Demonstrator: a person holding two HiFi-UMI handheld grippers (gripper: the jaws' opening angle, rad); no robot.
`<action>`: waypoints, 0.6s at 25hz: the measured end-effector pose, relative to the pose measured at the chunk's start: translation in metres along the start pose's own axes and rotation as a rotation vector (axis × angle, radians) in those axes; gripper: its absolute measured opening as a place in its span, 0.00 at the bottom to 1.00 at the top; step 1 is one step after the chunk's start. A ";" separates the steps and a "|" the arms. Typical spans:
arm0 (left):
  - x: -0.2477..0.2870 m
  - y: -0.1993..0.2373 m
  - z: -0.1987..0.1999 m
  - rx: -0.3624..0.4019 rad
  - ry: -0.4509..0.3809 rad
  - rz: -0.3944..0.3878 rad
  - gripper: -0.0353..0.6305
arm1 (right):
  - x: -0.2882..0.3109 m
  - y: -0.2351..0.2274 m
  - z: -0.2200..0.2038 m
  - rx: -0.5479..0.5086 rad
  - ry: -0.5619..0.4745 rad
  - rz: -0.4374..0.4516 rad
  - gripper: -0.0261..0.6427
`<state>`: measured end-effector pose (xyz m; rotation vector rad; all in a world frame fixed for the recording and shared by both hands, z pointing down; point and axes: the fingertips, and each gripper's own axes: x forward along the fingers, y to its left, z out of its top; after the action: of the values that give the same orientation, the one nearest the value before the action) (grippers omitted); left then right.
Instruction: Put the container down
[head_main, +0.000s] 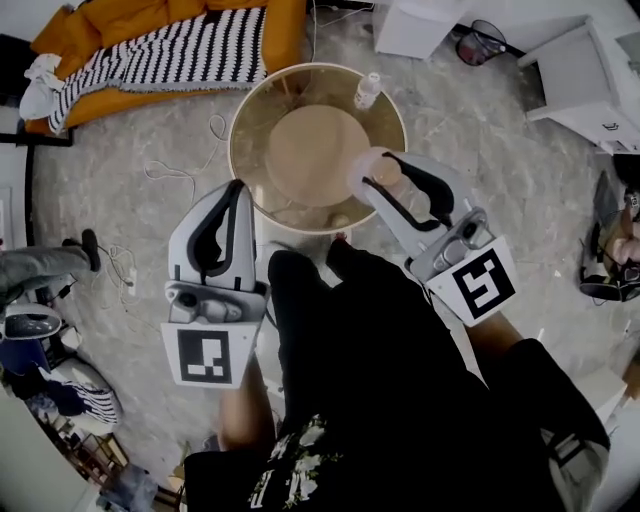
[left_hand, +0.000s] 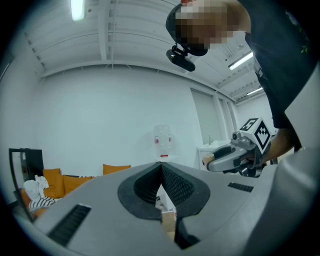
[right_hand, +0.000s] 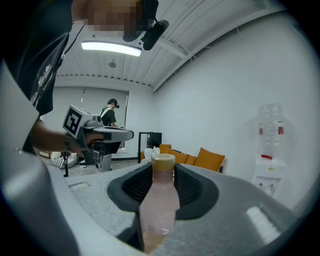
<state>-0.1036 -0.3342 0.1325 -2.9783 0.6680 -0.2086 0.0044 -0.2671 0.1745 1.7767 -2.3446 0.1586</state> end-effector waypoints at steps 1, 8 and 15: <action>0.010 0.004 -0.006 -0.006 0.004 -0.001 0.06 | 0.008 -0.009 -0.006 0.008 0.006 0.000 0.23; 0.055 0.018 -0.065 -0.023 0.094 -0.072 0.06 | 0.057 -0.037 -0.058 0.043 0.091 -0.018 0.23; 0.098 0.025 -0.132 -0.056 0.130 -0.149 0.06 | 0.098 -0.052 -0.119 0.061 0.152 -0.038 0.23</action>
<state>-0.0458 -0.4056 0.2709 -3.0908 0.4703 -0.4026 0.0400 -0.3495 0.3101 1.7677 -2.2212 0.3502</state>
